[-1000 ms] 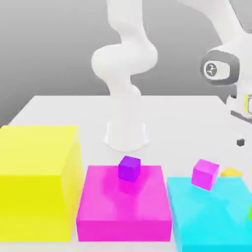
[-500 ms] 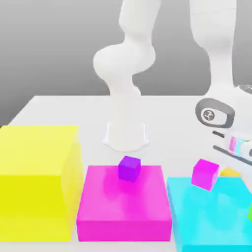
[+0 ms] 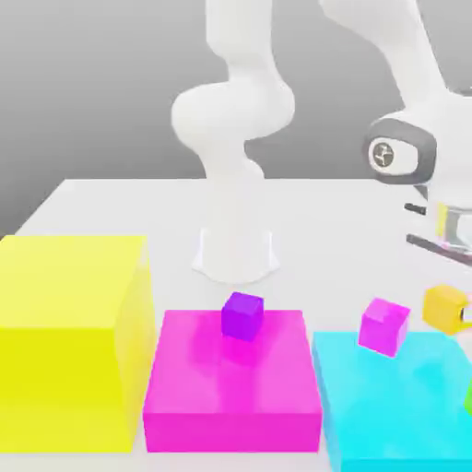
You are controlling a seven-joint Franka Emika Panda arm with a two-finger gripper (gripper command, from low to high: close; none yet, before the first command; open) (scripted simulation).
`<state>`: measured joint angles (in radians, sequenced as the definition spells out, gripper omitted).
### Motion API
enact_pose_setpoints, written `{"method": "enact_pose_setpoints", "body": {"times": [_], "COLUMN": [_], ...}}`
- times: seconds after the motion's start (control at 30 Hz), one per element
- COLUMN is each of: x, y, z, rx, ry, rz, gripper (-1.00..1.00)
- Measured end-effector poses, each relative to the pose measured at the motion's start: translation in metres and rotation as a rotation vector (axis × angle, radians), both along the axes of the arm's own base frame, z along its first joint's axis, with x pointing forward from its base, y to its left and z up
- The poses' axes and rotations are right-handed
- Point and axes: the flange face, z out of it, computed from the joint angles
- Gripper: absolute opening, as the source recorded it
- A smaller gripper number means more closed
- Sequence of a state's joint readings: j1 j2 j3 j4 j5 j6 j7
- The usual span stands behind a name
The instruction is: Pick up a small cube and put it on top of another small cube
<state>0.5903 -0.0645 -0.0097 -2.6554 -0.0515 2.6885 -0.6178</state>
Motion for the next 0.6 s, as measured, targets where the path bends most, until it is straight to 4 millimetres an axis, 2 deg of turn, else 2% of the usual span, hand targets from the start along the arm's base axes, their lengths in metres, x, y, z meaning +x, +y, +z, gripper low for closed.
{"method": "enact_pose_setpoints", "body": {"times": [0.23, 0.37, 0.47, 0.5, 0.53, 0.6], "x": [0.005, -0.007, -0.025, -0.034, -0.045, -0.051], "y": [-0.113, -0.177, -0.219, -0.229, -0.228, -0.227], "z": [0.042, 0.058, 0.065, 0.064, 0.055, 0.037], "rx": [-0.015, -0.019, -0.020, -0.020, -0.020, -0.019], "ry": [0.014, 0.025, 0.037, 0.048, 0.075, 0.095], "rz": [-0.163, -0.270, -0.345, -0.361, -0.351, -0.342], "gripper": [-1.00, -1.00, -1.00, -1.00, -1.00, -1.00]}}
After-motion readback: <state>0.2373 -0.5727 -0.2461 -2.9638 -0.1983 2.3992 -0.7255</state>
